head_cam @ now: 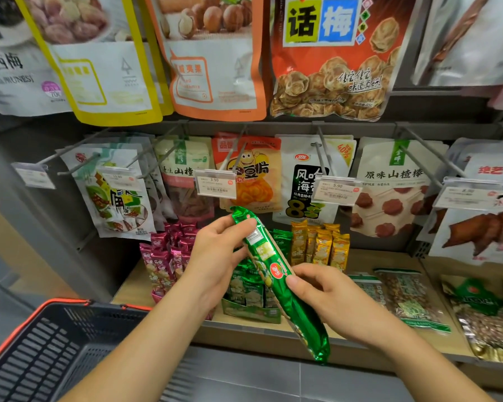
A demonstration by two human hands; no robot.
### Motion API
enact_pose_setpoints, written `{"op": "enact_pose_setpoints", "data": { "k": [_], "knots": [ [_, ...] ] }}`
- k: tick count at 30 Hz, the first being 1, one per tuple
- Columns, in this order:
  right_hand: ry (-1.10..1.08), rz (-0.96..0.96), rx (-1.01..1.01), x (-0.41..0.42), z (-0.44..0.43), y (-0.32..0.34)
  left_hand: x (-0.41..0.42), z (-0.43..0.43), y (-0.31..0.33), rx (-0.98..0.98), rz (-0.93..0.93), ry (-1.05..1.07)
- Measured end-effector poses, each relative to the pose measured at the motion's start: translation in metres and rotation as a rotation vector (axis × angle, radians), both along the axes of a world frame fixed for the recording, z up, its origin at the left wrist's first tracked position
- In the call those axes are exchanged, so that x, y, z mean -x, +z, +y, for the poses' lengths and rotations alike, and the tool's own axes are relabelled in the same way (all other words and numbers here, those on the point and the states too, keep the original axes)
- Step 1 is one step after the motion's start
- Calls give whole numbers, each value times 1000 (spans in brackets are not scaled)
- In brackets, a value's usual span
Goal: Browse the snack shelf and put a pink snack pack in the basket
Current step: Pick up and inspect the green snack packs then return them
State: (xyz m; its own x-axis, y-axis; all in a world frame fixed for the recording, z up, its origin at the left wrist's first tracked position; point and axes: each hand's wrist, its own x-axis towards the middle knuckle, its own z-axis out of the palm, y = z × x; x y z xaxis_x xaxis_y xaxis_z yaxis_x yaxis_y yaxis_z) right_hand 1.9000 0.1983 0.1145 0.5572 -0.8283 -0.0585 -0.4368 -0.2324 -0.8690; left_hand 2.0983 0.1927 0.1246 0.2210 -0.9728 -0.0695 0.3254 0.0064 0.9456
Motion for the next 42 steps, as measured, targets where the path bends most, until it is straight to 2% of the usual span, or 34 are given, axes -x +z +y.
{"op": "enact_pose_setpoints", "data": {
  "k": [2, 6, 9, 14, 16, 19, 23, 27, 33, 40, 42],
  "knots": [
    [-30, -33, 7, -2, 2, -1, 3, 0, 0, 9, -6, -37],
    [-101, -125, 33, -6, 3, -5, 17, 3, -5, -31, -162, -140],
    [-136, -224, -17, -5, 2, -2, 27, 7, -11, -78, -207, -228],
    [-116, -227, -140, -6, -2, -6, 20, 8, -10, -51, -384, -256],
    [-152, -222, -118, -7, -4, -4, 18, 9, -8, -22, -464, -284],
    [-164, -314, -187, -3, -7, 0, 17, 10, -7, -12, -522, -343],
    [-162, -418, -280, -1, -6, 1, 18, 14, -9, -27, -706, -489],
    [-281, -489, -192, -3, -7, -1, 23, 16, -9, -43, -690, -558],
    [-389, -748, -296, 1, -12, -2, 23, 14, -5, -63, -734, -573],
    [-540, -882, -330, 9, -23, -3, 8, 18, -2, -133, -833, -744],
    [-583, -887, -334, 10, -25, -3, 7, 19, -3, -125, -869, -722]
  ]
}}
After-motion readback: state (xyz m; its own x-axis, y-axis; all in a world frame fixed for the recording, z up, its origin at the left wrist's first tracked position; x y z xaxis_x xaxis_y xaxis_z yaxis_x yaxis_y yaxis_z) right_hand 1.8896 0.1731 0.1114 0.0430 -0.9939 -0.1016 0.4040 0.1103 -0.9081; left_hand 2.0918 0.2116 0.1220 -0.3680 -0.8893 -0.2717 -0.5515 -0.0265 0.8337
